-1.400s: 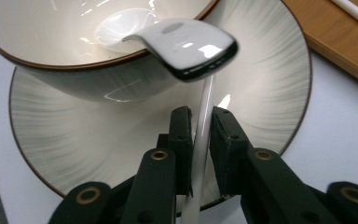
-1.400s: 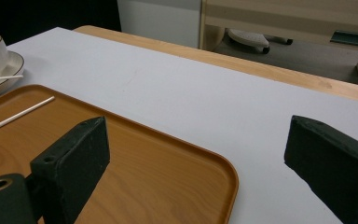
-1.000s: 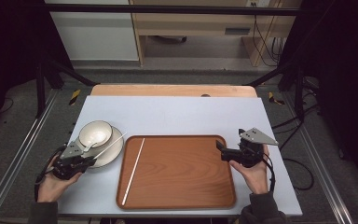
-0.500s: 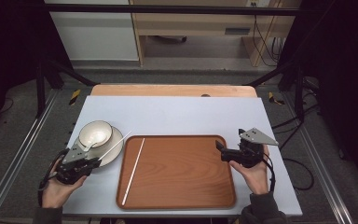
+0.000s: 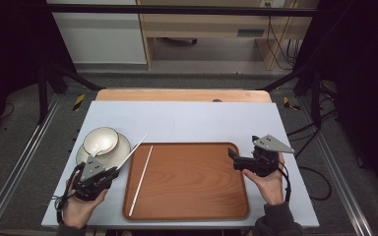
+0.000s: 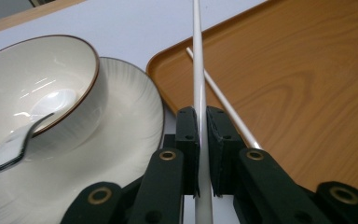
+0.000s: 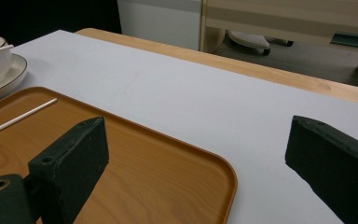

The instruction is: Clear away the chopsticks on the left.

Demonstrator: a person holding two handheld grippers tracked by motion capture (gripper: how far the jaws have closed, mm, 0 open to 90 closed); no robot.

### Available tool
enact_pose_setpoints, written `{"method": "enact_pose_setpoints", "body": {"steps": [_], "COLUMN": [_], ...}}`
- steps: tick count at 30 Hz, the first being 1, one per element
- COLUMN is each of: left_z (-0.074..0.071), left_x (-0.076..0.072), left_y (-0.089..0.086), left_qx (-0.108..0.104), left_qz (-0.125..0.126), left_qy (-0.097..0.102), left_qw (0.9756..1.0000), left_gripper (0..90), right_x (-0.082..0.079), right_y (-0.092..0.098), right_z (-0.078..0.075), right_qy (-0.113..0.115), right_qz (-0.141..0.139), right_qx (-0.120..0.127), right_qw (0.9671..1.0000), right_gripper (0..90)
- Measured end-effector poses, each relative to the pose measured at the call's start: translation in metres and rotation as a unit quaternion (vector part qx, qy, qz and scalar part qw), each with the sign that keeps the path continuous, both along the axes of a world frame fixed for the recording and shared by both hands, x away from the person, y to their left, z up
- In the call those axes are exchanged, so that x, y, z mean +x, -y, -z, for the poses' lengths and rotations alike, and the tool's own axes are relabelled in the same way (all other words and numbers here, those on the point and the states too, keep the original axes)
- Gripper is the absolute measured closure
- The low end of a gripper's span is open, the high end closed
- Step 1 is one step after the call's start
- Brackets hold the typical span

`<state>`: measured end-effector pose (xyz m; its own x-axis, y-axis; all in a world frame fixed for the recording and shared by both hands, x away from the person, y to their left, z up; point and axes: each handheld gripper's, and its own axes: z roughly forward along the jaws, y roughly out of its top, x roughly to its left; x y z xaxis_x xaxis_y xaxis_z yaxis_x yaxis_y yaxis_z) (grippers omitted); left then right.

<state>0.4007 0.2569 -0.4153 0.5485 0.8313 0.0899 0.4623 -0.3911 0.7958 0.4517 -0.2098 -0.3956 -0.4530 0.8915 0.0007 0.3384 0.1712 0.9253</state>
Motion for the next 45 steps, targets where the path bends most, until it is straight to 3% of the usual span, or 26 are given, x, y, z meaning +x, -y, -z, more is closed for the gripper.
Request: {"method": "enact_pose_setpoints", "body": {"steps": [9, 20, 26, 31, 36, 45], "left_z": [0.0, 0.001, 0.004, 0.016, 0.028, 0.049], "left_x": [-0.01, -0.01, -0.013, -0.016, -0.019, -0.025], "left_y": [0.027, 0.051, 0.064, 0.074, 0.083, 0.087], "left_qx": [-0.014, -0.035, -0.049, -0.056, -0.085, -0.076], "left_qz": [-0.031, -0.059, -0.088, -0.12, -0.129, -0.157], "left_qy": [0.026, 0.022, 0.031, 0.025, 0.018, 0.015], "left_qw": [0.9991, 0.9974, 0.9945, 0.9909, 0.9878, 0.9846], "left_gripper": [83.7, 83.9, 84.0, 84.0, 84.0, 84.1], "right_x": [-0.001, -0.002, -0.002, -0.001, -0.001, 0.0], "right_y": [0.001, 0.002, 0.002, 0.003, 0.003, -0.002], "right_z": [-0.001, -0.001, -0.002, -0.001, -0.001, 0.001], "right_qy": [0.001, 0.003, 0.005, 0.004, 0.004, 0.0], "right_qz": [0.001, -0.001, -0.003, -0.003, -0.003, -0.004], "right_qx": [0.004, 0.007, 0.007, 0.009, 0.008, 0.002], "right_qw": [1.0, 1.0, 1.0, 0.9999, 1.0, 1.0], "right_gripper": [6.2, 6.2, 6.2, 6.2, 6.2, 6.2]}}
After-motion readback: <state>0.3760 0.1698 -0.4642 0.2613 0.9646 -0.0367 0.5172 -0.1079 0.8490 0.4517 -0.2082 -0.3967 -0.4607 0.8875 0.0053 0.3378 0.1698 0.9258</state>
